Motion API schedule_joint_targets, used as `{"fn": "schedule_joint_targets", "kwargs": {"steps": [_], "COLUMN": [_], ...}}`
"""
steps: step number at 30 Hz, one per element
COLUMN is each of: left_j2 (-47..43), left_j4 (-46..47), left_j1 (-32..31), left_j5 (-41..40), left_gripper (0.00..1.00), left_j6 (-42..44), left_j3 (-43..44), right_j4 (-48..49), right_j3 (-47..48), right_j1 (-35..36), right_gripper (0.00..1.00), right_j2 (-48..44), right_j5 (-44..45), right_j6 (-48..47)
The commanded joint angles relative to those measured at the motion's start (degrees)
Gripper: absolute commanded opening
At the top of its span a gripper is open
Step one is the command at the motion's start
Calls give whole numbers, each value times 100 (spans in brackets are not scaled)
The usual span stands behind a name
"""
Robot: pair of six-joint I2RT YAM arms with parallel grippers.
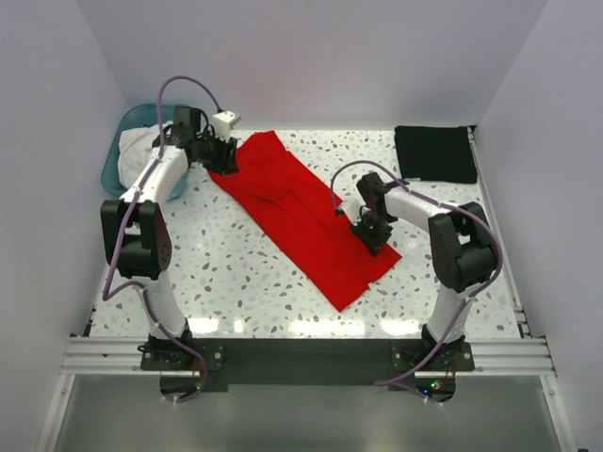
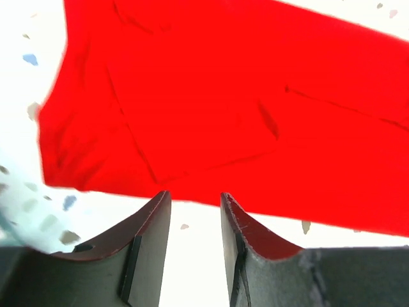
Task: Fold and stack the t-shirts
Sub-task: Fold the tshirt
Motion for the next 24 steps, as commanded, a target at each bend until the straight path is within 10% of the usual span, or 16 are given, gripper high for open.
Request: {"fn": "schedule_joint_targets", "kwargs": {"steps": [1, 11, 24], "left_j2": [-130, 581, 2531], "left_j4": [-63, -177, -537], "left_j1": [-33, -577, -921], "left_j5": [-68, -525, -753], "left_gripper": [41, 40, 38], "left_j6": [-125, -72, -46], "left_j3": [-286, -270, 1223], "right_j4": [112, -151, -1250], "right_j3": [-402, -1265, 414], "right_j1": [224, 1920, 1422], "right_gripper": [12, 13, 24], "right_j2": [-128, -780, -550], "right_j5": [-11, -898, -2191], "right_j6": [-183, -69, -78]}}
